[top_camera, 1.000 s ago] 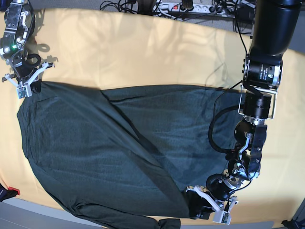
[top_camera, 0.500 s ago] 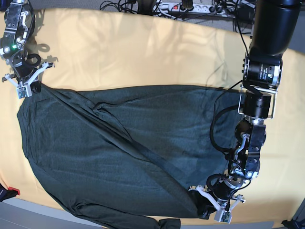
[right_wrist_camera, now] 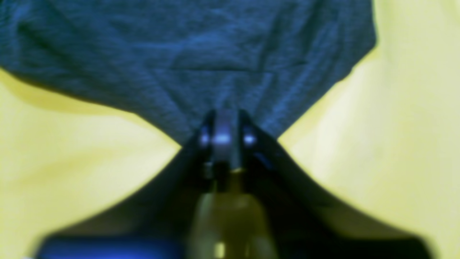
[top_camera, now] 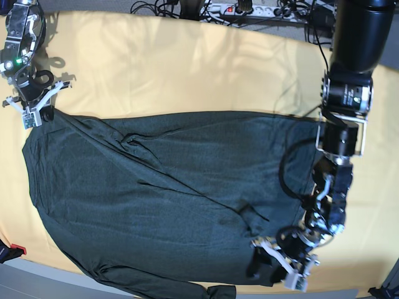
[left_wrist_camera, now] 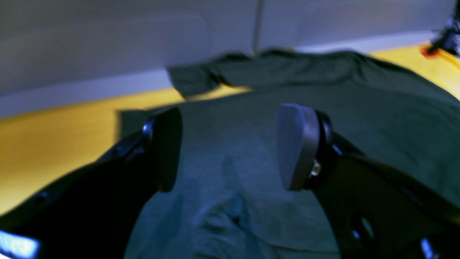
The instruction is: Fold the T-shirt properly
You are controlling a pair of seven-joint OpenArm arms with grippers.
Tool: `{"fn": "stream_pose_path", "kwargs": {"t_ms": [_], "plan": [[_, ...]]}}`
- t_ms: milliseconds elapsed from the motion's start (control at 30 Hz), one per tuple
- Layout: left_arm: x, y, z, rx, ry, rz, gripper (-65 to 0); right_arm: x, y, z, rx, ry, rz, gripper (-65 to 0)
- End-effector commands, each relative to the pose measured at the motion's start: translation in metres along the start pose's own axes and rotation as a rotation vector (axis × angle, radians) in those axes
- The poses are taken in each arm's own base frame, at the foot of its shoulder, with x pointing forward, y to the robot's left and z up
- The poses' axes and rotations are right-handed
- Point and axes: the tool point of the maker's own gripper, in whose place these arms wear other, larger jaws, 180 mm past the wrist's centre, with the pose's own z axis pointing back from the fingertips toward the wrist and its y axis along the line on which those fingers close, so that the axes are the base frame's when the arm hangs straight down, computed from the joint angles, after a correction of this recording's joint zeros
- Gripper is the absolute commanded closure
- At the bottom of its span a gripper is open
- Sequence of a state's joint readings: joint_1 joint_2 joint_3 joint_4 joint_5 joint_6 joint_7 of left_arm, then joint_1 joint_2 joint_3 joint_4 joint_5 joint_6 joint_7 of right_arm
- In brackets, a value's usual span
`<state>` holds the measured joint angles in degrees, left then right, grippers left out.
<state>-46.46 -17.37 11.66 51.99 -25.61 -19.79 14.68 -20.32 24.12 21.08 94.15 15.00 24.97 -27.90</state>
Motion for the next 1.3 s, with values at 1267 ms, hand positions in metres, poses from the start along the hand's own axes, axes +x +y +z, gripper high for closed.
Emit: {"fn": "stream_pose_path", "kwargs": {"t_ms": [1267], "plan": [[-0.077, -0.035, 0.107, -0.463, 0.456, 0.112, -33.8, 0.031, -0.003, 0.011, 0.225, 0.062, 0.372, -35.6]]}}
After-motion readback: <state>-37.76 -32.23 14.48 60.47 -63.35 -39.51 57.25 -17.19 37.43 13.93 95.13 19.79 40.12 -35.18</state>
